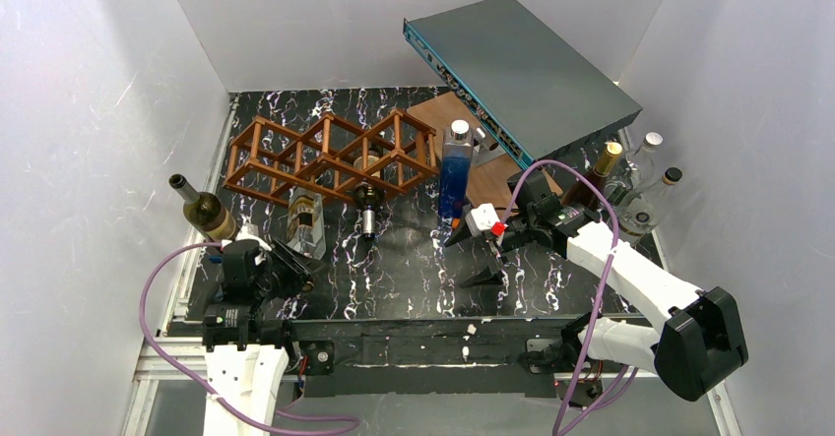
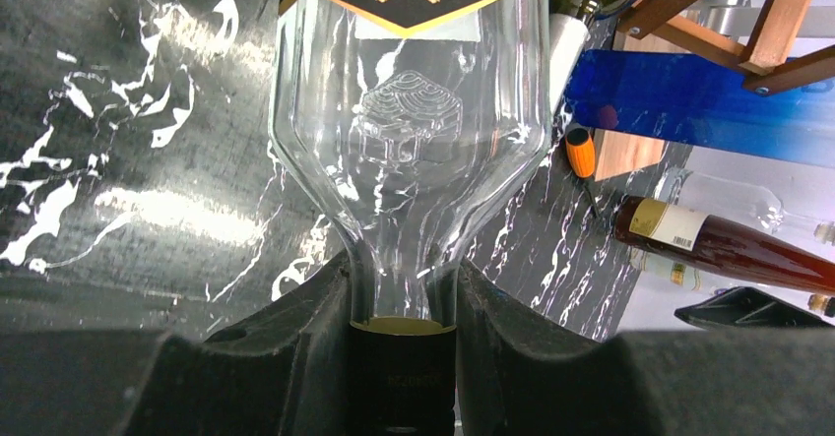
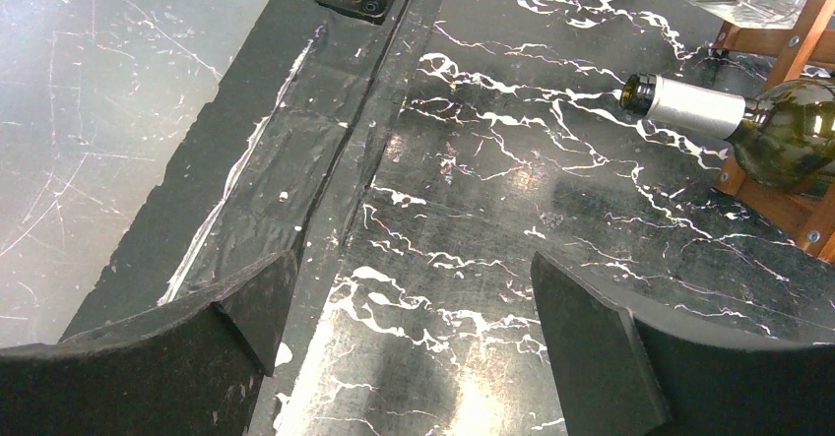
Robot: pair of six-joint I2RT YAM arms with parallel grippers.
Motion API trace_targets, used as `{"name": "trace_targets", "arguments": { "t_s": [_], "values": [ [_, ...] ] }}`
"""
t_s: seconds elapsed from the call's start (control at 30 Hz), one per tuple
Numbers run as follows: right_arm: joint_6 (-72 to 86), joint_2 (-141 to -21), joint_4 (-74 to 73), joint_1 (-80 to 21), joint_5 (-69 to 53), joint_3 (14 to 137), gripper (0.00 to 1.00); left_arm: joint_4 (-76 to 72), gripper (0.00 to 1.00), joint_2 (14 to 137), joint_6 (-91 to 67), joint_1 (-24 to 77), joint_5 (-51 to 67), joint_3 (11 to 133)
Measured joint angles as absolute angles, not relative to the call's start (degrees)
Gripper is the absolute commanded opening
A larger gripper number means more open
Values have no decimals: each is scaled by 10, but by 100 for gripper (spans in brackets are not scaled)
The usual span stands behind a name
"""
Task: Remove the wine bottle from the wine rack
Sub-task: Pick up the wine bottle from the wine rack.
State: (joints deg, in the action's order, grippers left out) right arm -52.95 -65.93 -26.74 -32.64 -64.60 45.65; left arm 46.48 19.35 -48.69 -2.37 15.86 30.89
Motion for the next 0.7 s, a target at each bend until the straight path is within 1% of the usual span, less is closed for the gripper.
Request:
{"name": "trace_targets", "arguments": {
  "t_s": [0.27, 0.53, 0.7],
  "values": [
    [-530, -659, -269, -326, -646, 456, 99, 542, 0, 177, -489, -25, 156, 327],
    [-532, -658, -271, -326, -646, 456, 98, 562, 0, 165, -486, -24, 170, 327],
    [-538, -658, -271, -326, -646, 456, 98, 587, 0, 183, -473, -24, 189, 349]
  ]
}}
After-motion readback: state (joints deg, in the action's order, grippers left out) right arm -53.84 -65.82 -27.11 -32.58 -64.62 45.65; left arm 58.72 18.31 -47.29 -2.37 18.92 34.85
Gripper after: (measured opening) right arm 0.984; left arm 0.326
